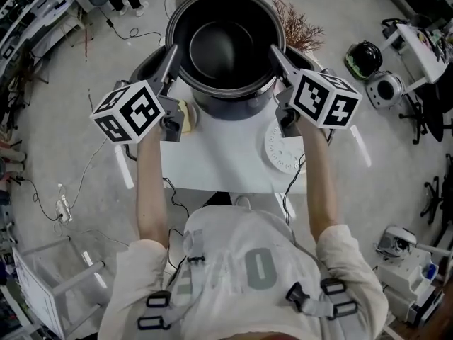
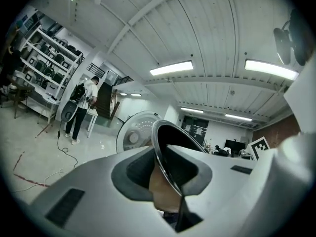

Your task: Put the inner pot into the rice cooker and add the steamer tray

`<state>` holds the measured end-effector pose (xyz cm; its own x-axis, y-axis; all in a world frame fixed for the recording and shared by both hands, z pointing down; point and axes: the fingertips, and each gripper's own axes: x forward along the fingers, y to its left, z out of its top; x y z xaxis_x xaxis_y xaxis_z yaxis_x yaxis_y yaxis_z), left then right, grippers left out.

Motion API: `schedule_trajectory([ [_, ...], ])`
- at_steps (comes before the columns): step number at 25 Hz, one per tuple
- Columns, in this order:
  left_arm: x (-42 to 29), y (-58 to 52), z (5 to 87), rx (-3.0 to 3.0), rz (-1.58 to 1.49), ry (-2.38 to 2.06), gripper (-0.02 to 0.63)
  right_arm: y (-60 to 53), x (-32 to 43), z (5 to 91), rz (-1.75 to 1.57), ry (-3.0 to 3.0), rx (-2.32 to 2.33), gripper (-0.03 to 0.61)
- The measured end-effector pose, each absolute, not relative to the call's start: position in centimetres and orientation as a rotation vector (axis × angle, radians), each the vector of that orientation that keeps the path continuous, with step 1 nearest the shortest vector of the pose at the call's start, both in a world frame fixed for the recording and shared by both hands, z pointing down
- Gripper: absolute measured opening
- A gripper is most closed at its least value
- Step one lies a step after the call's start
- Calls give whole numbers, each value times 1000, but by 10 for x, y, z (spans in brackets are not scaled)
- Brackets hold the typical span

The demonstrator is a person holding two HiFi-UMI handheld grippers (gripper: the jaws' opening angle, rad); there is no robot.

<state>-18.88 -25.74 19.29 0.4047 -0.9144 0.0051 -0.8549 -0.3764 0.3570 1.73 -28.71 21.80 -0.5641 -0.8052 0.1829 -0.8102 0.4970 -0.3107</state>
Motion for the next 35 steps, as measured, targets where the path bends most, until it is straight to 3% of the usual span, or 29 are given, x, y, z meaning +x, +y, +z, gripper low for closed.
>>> schedule_trajectory([
  [35, -166, -344, 333, 2195, 191, -1458, 78, -350, 39, 361, 868, -2323, 1480, 118],
])
